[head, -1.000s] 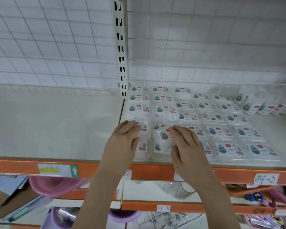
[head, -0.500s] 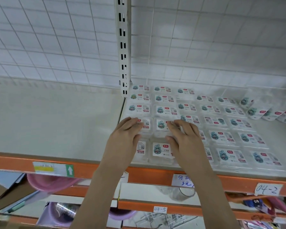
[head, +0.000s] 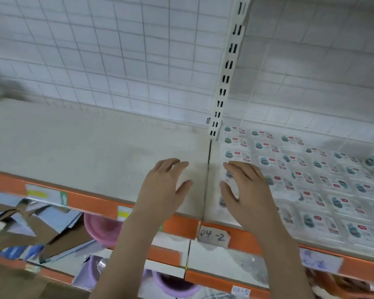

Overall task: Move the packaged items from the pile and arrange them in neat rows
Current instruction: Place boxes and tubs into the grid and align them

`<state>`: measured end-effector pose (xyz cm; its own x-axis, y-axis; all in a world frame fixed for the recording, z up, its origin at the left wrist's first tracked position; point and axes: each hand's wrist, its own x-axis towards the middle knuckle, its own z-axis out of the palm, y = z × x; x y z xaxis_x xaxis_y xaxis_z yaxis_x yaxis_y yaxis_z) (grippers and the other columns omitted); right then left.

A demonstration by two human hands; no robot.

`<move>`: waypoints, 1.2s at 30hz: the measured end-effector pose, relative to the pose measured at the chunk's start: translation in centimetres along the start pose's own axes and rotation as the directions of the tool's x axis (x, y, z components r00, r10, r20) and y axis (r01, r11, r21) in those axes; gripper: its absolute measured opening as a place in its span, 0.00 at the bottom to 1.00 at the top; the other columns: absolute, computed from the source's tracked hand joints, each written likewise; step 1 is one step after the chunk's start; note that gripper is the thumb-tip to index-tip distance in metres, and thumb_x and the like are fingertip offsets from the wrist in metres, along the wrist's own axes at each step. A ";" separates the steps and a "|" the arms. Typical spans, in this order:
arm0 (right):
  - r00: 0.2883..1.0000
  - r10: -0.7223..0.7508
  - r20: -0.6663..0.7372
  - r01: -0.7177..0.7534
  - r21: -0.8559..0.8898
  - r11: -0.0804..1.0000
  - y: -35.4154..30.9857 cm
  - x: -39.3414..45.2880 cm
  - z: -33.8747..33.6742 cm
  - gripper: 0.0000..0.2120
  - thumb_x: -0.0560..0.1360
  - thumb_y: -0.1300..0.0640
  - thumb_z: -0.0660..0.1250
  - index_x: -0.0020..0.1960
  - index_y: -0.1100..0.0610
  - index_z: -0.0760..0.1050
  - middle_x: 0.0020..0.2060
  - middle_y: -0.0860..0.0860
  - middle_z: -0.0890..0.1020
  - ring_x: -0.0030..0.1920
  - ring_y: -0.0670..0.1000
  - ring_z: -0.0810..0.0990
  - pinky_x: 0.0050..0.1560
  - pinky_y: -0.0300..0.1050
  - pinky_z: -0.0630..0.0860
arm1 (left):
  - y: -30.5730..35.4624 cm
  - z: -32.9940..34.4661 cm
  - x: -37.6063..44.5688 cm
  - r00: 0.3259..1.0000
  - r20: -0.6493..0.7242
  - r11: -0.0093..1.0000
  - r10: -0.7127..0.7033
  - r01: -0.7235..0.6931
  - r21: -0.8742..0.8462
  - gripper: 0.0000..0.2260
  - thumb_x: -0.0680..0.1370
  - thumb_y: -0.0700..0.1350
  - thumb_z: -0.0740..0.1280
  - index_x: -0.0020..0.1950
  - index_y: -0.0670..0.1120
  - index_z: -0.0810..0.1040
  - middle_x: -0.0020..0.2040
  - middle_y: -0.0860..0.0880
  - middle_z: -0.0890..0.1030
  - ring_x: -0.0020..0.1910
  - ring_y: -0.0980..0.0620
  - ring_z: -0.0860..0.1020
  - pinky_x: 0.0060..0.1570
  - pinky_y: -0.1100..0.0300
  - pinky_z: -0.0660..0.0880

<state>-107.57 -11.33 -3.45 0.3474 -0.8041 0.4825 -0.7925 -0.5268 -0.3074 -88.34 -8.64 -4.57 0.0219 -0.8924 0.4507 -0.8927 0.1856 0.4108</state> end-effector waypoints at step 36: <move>0.860 -0.384 0.335 0.271 0.337 0.902 -60.1 24.7 38.1 0.22 0.77 0.52 0.60 0.69 0.58 0.65 0.65 0.53 0.70 0.64 0.54 0.66 0.61 0.44 0.64 | -57.8 -38.8 -14.8 0.664 -0.347 0.624 -0.662 0.745 0.236 0.15 0.78 0.49 0.63 0.63 0.46 0.74 0.56 0.47 0.79 0.55 0.48 0.75 0.49 0.55 0.73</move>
<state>-32.25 -10.00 -4.35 0.7710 -0.5822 0.2580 -0.4518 -0.7856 -0.4228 -19.59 9.74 -4.26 0.7619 -0.5729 0.3021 -0.6466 -0.6466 0.4048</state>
